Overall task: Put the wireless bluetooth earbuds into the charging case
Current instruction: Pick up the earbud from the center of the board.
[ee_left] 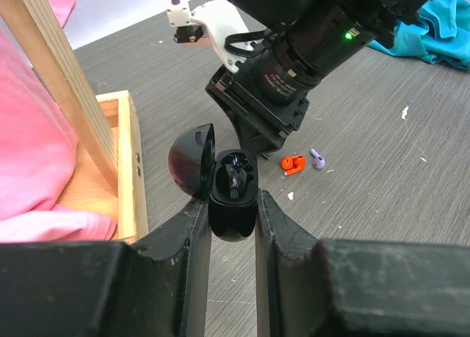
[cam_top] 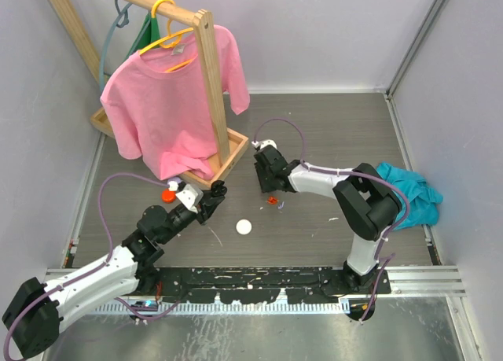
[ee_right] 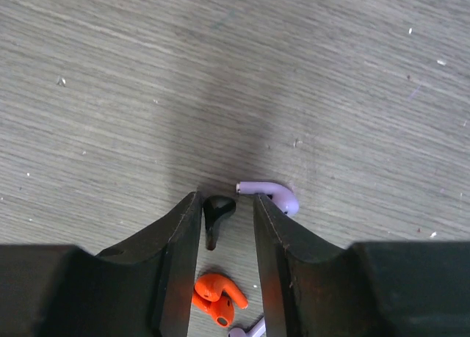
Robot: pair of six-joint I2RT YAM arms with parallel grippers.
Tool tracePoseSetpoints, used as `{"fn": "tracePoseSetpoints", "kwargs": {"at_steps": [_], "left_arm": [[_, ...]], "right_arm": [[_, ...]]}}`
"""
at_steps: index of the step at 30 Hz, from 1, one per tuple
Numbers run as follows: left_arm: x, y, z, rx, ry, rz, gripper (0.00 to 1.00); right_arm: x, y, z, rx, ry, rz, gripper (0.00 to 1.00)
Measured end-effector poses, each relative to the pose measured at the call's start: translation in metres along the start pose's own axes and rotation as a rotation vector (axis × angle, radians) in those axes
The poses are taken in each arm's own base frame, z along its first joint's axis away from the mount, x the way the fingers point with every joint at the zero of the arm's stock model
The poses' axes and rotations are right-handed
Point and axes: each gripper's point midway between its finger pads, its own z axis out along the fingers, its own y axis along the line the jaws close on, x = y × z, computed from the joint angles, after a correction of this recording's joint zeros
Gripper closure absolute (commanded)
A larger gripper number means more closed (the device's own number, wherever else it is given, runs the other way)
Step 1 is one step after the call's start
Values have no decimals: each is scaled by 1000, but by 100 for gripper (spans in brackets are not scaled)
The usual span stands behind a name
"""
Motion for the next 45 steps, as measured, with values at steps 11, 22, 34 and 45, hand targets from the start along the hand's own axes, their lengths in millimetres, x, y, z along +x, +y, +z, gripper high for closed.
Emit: {"fn": "tracePoseSetpoints", "kwargs": {"at_steps": [11,22,34,45], "left_arm": [[0,-2,0,10,0,0,100],[0,-3,0,18,1,0,100],[0,-3,0,19,1,0,100],[0,-4,0,22,0,-1,100]], "right_arm": [[-8,7,6,-54,64,-69,61],[-1,7,2,-58,116,-86,61],[2,5,0,-52,139,-88,74],[-1,3,-18,-61,119,-83,77]]}}
